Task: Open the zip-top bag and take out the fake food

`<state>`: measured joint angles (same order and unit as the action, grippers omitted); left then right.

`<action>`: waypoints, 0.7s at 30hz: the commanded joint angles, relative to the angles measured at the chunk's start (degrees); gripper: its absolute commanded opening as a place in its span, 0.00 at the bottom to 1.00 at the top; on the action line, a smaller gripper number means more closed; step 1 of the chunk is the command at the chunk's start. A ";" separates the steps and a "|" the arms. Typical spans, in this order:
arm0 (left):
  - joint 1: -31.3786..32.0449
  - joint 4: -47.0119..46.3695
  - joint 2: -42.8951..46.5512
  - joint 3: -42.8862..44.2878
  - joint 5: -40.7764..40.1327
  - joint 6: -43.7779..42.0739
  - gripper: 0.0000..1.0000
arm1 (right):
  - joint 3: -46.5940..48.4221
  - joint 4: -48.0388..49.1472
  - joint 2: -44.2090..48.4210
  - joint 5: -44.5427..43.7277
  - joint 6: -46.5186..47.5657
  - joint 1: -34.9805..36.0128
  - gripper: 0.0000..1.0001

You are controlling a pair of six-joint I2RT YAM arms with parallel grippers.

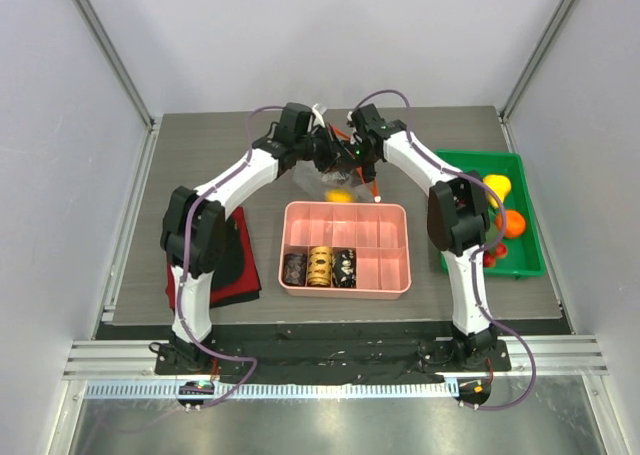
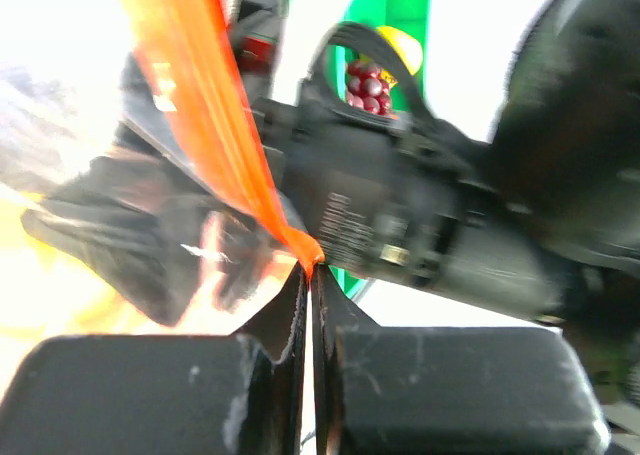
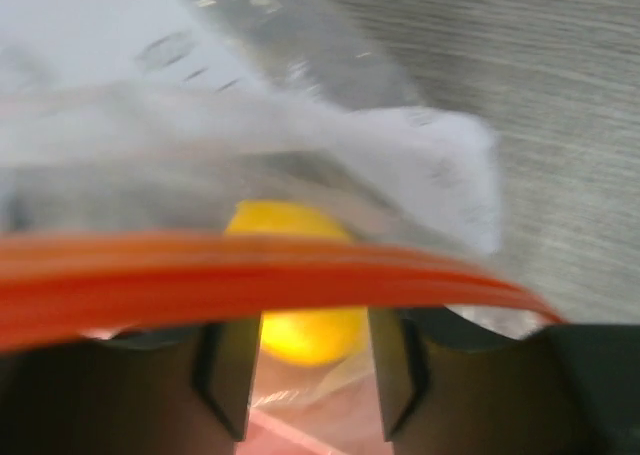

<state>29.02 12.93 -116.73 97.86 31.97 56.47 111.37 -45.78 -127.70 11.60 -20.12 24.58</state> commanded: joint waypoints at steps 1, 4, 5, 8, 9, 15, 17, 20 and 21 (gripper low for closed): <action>-0.63 -3.44 3.79 -0.92 -1.82 -1.45 0.00 | -0.98 -0.72 7.38 7.73 1.40 0.91 0.54; -0.71 -3.44 4.05 -1.27 -2.17 -1.36 0.00 | -3.09 0.60 7.12 10.19 1.05 0.91 0.59; -0.80 -3.44 4.05 -1.36 -2.17 -1.36 0.00 | -3.18 0.52 6.68 10.72 0.87 1.00 0.60; -0.72 -3.35 4.05 -1.36 -2.17 -1.18 0.00 | -3.88 0.78 5.09 11.35 0.96 1.35 0.62; -0.80 -3.35 4.05 -1.45 -2.17 -1.18 0.00 | -4.06 0.87 4.83 11.00 1.22 1.87 0.63; -0.80 -2.91 4.58 -2.77 -2.52 -1.97 0.00 | -5.37 1.48 3.16 9.68 1.66 2.76 0.71; -0.80 -2.65 4.49 -2.86 -2.79 -2.41 0.00 | -5.90 2.27 2.89 5.84 1.05 2.75 0.71; -0.80 -5.18 3.88 -1.54 -1.04 -1.98 0.00 | -5.03 3.94 2.98 2.30 -2.02 2.58 0.71; -0.80 -6.32 3.79 -0.23 -0.25 -1.71 0.00 | -2.94 4.12 2.90 1.77 -3.25 2.41 0.71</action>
<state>28.75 14.00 -114.37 94.78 31.99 55.20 105.93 -42.52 -124.60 16.14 -20.21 25.32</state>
